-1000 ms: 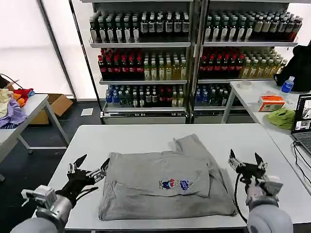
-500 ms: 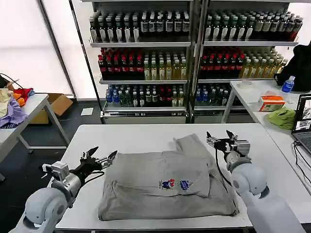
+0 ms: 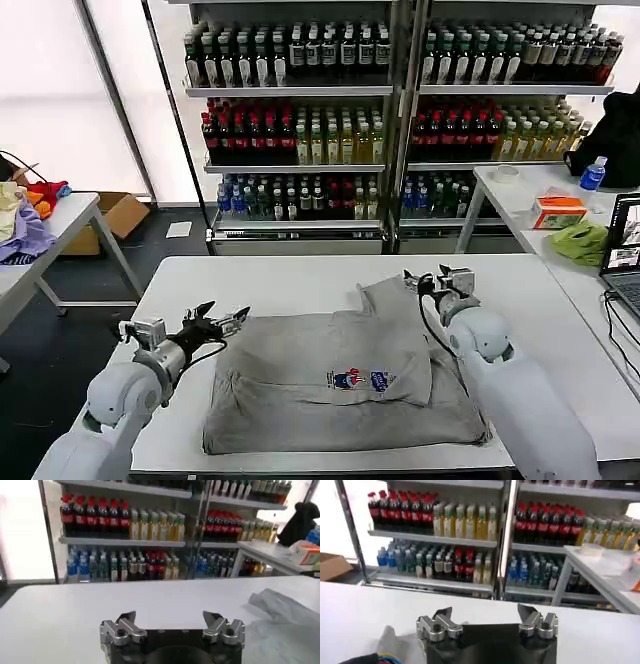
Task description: Fold and organize the clothes.
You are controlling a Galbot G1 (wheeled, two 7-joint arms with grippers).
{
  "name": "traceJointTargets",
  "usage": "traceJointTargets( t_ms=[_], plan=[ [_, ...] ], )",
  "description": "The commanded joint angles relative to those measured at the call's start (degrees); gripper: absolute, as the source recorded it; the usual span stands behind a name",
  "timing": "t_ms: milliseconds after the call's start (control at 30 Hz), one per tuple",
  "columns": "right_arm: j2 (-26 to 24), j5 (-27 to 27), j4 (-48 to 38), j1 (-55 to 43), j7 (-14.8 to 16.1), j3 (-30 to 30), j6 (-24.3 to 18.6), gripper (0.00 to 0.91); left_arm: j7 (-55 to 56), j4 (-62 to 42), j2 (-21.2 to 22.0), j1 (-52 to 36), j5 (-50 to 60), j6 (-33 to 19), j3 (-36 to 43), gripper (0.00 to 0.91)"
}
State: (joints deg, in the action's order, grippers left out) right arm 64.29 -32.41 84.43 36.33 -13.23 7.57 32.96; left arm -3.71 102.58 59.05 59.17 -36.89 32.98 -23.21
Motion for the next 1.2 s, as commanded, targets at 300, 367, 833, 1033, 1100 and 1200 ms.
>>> traceJointTargets(
  t_ms=[300,367,833,1033,1100,1200],
  plan=[
    [6.1,2.1,-11.9,-5.7,1.2,-1.3,0.2,0.907,0.3,-7.9,0.3,-4.6,4.5,0.1,3.9,0.907],
    [6.7,2.4,-12.7,-5.8,1.2,-1.2,0.1,0.907,0.4,-8.5,0.6,-4.8,4.7,0.1,4.0,0.907],
    [9.8,4.5,-14.7,-5.2,1.3,-1.2,0.2,0.907,0.3,-9.1,1.2,-4.1,6.0,0.2,4.2,0.907],
    [9.8,4.4,-14.7,-4.7,1.2,-1.0,0.2,0.907,0.1,-9.2,1.1,-3.3,7.0,0.1,4.5,0.907],
    [9.8,4.4,-14.8,-4.6,1.2,-1.0,0.1,0.907,0.1,-9.2,1.2,-3.1,7.5,0.1,4.5,0.907],
    [10.1,4.4,-15.1,-4.3,1.1,-0.9,0.2,0.907,0.0,-9.9,1.4,-3.4,7.6,0.1,4.5,0.907]
  ],
)
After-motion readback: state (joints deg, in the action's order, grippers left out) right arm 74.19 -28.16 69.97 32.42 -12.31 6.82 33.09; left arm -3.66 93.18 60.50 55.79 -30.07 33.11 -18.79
